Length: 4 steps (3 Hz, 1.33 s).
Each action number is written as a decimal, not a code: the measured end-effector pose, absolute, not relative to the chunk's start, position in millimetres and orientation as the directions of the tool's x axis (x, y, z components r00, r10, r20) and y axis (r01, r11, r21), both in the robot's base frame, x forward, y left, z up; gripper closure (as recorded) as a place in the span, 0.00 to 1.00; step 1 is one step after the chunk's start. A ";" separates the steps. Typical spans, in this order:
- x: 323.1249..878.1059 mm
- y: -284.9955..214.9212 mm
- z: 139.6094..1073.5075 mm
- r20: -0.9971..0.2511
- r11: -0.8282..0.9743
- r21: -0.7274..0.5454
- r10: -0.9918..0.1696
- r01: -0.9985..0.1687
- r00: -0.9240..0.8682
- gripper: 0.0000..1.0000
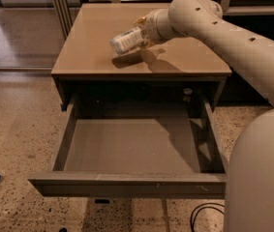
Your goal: Pick blue plastic bottle from top drawer and place on counter
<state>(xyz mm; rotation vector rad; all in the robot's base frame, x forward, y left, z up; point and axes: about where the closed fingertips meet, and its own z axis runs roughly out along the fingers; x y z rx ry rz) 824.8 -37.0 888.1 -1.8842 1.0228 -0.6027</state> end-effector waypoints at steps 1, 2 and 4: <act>838.8 -25.3 894.2 0.044 -0.367 -0.839 -0.782 -0.401 0.622 1.00; 841.4 -22.4 911.3 0.074 -0.422 -0.822 -0.746 -0.384 0.661 0.81; 842.7 -14.3 916.7 0.097 -0.492 -0.792 -0.687 -0.362 0.720 0.35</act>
Offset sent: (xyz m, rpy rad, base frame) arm 0.0232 0.0112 0.0509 -0.1610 0.0274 0.2038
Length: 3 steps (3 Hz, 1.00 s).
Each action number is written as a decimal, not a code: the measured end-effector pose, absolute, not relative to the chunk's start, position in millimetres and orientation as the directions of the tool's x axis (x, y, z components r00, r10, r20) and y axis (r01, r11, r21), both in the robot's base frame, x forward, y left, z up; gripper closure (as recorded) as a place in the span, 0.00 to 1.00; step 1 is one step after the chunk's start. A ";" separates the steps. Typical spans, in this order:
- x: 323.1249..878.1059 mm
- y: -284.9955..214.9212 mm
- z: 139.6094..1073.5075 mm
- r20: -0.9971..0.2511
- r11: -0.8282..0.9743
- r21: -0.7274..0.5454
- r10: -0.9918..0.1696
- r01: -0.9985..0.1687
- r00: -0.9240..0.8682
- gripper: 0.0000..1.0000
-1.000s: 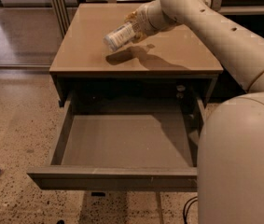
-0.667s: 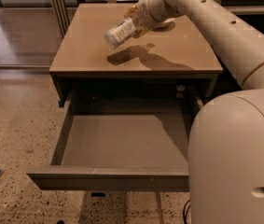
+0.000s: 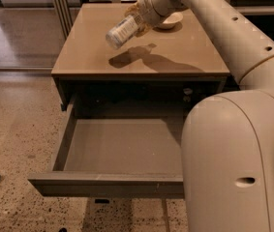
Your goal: Pick blue plastic bottle from top drawer and place on counter
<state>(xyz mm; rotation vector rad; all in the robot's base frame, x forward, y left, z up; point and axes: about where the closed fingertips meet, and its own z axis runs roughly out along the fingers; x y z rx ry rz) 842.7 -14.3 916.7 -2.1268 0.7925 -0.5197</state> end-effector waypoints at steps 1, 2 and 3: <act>844.6 -10.0 909.7 0.090 -0.510 -0.782 -0.662 -0.359 0.744 0.12; 847.7 -8.9 902.1 0.078 -0.506 -0.784 -0.654 -0.359 0.752 0.00; 847.7 -8.9 902.1 0.078 -0.506 -0.784 -0.654 -0.359 0.752 0.00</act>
Offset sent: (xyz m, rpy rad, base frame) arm 0.0106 -0.0007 -0.0144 0.0151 0.0206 0.0491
